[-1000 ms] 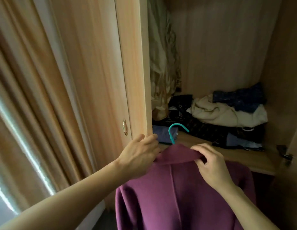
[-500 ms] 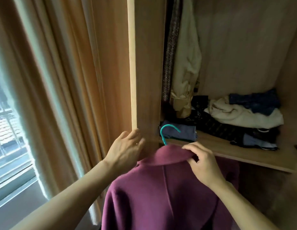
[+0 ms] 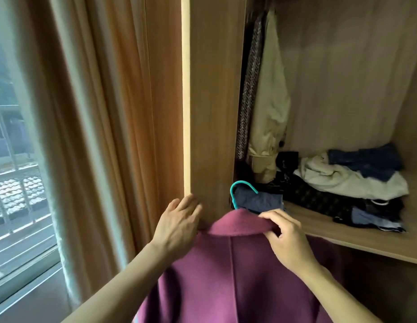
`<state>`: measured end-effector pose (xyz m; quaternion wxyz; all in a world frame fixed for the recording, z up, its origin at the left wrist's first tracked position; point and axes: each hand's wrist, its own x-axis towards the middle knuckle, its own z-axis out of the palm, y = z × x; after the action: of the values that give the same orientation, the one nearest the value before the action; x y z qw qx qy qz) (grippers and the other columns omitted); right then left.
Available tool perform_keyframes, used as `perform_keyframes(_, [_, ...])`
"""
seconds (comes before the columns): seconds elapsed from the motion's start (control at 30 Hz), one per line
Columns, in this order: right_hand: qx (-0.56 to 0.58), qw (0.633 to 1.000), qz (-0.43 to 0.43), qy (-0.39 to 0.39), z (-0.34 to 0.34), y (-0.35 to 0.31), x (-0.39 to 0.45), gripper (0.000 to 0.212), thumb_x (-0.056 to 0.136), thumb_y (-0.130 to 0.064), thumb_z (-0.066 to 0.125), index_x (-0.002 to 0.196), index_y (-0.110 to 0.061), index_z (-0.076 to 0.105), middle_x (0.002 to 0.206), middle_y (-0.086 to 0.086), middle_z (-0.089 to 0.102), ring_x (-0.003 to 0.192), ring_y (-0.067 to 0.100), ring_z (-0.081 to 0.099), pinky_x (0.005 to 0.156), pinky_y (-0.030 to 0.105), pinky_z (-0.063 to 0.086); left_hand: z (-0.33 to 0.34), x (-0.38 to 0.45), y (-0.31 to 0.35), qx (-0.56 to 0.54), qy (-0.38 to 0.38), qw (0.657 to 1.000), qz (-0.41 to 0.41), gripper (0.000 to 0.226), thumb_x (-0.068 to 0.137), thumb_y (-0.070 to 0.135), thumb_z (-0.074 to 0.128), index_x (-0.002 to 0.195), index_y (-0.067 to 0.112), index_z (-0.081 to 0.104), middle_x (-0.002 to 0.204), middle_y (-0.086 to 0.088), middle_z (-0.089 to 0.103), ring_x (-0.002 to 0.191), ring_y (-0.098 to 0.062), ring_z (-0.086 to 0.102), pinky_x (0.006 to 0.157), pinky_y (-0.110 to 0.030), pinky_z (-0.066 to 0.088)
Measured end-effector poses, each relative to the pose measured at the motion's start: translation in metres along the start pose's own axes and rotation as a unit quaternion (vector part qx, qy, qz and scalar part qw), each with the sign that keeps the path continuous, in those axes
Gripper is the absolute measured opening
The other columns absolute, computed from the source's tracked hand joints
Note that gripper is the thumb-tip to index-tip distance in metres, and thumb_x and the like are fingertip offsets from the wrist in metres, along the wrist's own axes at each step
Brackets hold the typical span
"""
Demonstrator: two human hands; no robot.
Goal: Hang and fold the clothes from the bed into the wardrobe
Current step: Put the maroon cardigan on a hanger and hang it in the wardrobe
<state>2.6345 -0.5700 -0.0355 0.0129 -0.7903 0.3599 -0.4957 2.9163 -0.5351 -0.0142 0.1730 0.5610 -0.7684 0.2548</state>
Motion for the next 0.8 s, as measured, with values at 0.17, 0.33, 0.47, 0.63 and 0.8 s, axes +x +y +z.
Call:
perform_keyframes(0.17, [-0.017,1.0,0.003,-0.003,-0.008,0.004,0.0,0.034,0.076,0.005,0.075,0.097,-0.021,0.069,0.093,-0.014,0.064,0.092,0.002,0.062,0.084,0.013,0.045,-0.005,-0.002,-0.002,-0.004,0.026,1.0,0.013,0.037,0.081,0.029,0.035,0.106,0.019,0.06,0.116,0.003,0.064,0.125,-0.018,0.051,0.082,-0.037,0.051])
perform_keyframes(0.33, [-0.029,1.0,0.008,-0.006,-0.018,0.005,-0.002,0.035,0.076,0.006,0.074,0.098,-0.02,0.069,0.094,-0.015,0.063,0.092,0.004,0.063,0.084,0.019,0.049,-0.004,0.007,0.021,0.01,-0.004,0.998,-0.066,0.018,0.086,0.037,0.053,0.1,0.028,0.06,0.106,0.014,0.061,0.126,-0.014,0.045,0.084,-0.03,0.043])
perform_keyframes(0.47, [-0.038,0.999,0.009,0.002,-0.032,0.005,-0.002,0.032,0.077,0.005,0.074,0.097,-0.02,0.069,0.094,-0.015,0.063,0.091,0.003,0.063,0.082,0.02,0.049,-0.009,0.02,0.039,-0.147,0.007,0.985,-0.091,0.022,0.095,0.04,0.043,0.083,0.028,0.056,0.084,0.012,0.06,0.085,-0.014,0.06,0.067,-0.032,0.043])
perform_keyframes(0.63, [-0.049,0.998,0.004,0.037,-0.058,0.01,0.008,0.032,0.076,0.006,0.075,0.099,-0.017,0.07,0.096,-0.01,0.066,0.094,0.004,0.064,0.084,0.022,0.051,-0.014,0.038,0.057,-0.393,-0.069,0.916,0.037,0.01,0.097,0.028,0.06,0.1,0.023,0.068,0.078,0.026,0.056,0.075,0.009,0.054,0.071,-0.011,0.037])
perform_keyframes(0.8, [-0.078,0.997,-0.013,0.025,-0.076,0.016,0.012,0.029,0.078,0.002,0.076,0.1,-0.015,0.069,0.098,-0.008,0.065,0.096,0.005,0.063,0.086,0.027,0.052,-0.026,0.051,0.073,-0.455,-0.148,0.873,0.097,0.022,0.093,0.025,0.063,0.073,0.029,0.054,0.066,0.019,0.053,0.061,-0.001,0.046,0.058,-0.013,0.034])
